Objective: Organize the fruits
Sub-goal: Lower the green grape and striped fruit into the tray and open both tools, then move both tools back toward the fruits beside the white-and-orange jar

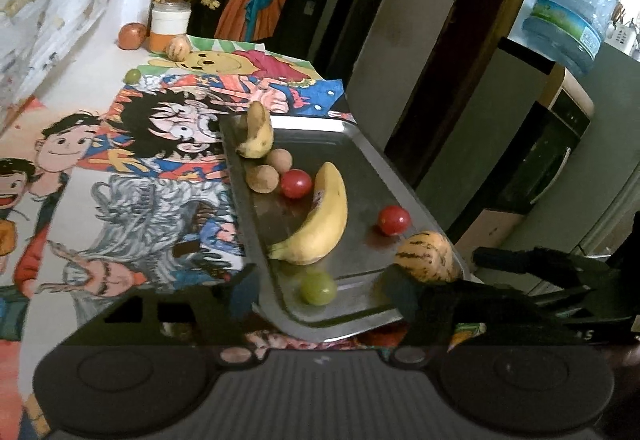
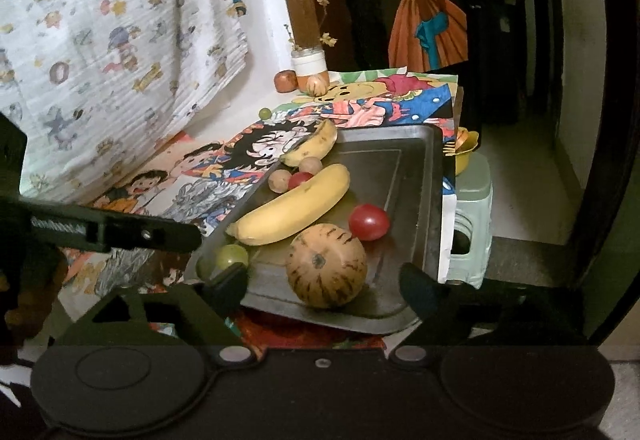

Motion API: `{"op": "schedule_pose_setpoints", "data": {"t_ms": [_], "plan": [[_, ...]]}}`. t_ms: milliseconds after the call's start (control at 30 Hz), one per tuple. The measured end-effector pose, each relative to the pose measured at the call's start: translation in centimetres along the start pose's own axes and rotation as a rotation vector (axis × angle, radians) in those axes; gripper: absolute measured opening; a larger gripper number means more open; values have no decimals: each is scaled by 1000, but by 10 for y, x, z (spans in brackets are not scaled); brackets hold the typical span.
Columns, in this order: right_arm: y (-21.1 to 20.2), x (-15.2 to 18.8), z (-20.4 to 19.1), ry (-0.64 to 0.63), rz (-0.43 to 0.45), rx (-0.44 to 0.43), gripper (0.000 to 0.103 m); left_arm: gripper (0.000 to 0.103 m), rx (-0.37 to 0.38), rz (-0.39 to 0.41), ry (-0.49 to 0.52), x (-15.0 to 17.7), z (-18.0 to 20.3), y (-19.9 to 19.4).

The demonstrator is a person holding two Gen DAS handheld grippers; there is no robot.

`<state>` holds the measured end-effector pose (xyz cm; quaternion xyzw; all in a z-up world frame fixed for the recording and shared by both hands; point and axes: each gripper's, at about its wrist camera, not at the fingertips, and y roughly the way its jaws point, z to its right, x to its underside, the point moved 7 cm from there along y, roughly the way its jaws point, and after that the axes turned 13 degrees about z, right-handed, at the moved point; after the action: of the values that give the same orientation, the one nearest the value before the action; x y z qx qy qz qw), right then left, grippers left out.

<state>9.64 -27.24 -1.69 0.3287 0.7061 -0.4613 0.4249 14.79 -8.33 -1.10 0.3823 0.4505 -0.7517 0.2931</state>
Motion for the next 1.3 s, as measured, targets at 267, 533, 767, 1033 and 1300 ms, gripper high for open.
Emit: {"op": "schedule_pose_setpoints", "data": {"t_ms": [267, 533, 767, 1033, 1300], "plan": [[-10, -3, -11, -77, -30, 37, 102, 103, -71, -36, 133, 10, -9, -19], [-4, -1, -22, -202, -89, 65, 102, 103, -120, -64, 207, 18, -15, -25], [2, -11, -25, -268, -121, 74, 102, 103, -157, -71, 253, 6, -26, -24], [-2, -61, -32, -240, -49, -23, 102, 103, -239, -59, 231, -26, -47, -22], [20, -101, -36, -105, -5, -36, 102, 103, -303, -9, 174, -65, -60, -16]]}}
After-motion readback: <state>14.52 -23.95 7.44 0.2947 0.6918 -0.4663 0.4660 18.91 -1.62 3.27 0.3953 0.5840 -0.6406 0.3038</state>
